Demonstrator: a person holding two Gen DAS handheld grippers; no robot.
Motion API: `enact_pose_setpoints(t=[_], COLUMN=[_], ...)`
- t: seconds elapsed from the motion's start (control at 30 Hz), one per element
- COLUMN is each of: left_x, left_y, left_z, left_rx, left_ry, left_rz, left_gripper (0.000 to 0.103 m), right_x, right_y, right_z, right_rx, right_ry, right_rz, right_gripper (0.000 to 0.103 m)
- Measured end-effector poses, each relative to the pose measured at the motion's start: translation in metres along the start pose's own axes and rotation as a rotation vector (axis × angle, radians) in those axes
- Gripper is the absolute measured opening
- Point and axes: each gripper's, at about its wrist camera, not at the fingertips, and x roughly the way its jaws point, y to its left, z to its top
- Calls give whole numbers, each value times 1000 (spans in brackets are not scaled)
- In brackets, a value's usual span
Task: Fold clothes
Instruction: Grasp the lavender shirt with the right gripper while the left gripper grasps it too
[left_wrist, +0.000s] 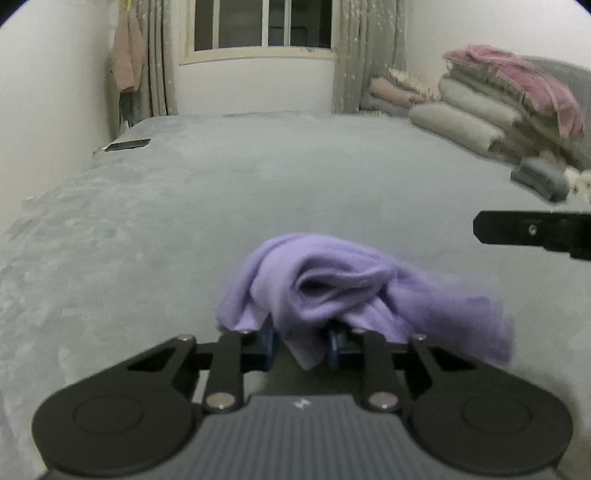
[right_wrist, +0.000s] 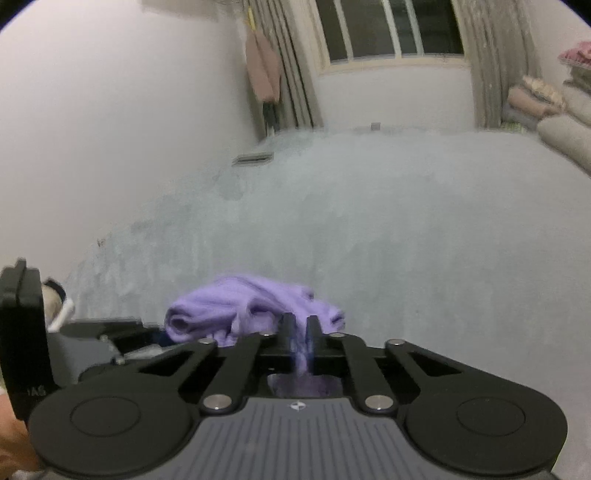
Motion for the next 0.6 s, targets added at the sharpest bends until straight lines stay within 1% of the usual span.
enact_pose_setpoints(t=[0.1,0.13,0.17,0.2,0.27,0.3,0.33,0.37,0.4,0.43,0.47,0.5,0.53,0.6], left_x=[-29,-39,-45,-50,-47,-41,-36,-30,-27,-27,-30,-33,-34,-34], left_y=[4,6,6,7,5,5,5,4,5,5,4,3,2,1], left_z=[11,13,13,14,13,10,7,4,2,0,0,1,0,-2], left_rx=[-51,-63,-59,-54,-21,-22,-24,-26,-28,-25,-15,-5,0,5], left_ry=[-60,-87,-110,-134,-124,-94,-63,-31,-9,-4,-12,-20,-22,-17], left_rz=[-62,-77,-70,-62,-31,-26,-22,-17,-20,-14,-3,8,14,20], left_gripper=[19,16,14,14,14,16,17,18,26,36,41,52,57,58], right_x=[-11,-14,-14,-12,-6,-2,0,2,3,4,4,4,5,7], right_y=[1,1,2,2,3,2,3,3,4,5,6,6,7,7], right_z=[3,3,1,-1,-6,-8,-9,-9,-10,-11,-12,-14,-15,-18], right_rx=[-10,-16,-24,-32,-35,-33,-31,-36,-46,-55,-68,-83,-94,-112], right_ry=[-54,-56,-40,-20,18,33,45,54,63,72,80,89,100,124], right_rz=[24,32,31,22,1,0,-1,-5,-9,-14,-17,-19,-17,-7], right_gripper=[4,4,4,4,7,9,15,24,30,39,41,41,43,45])
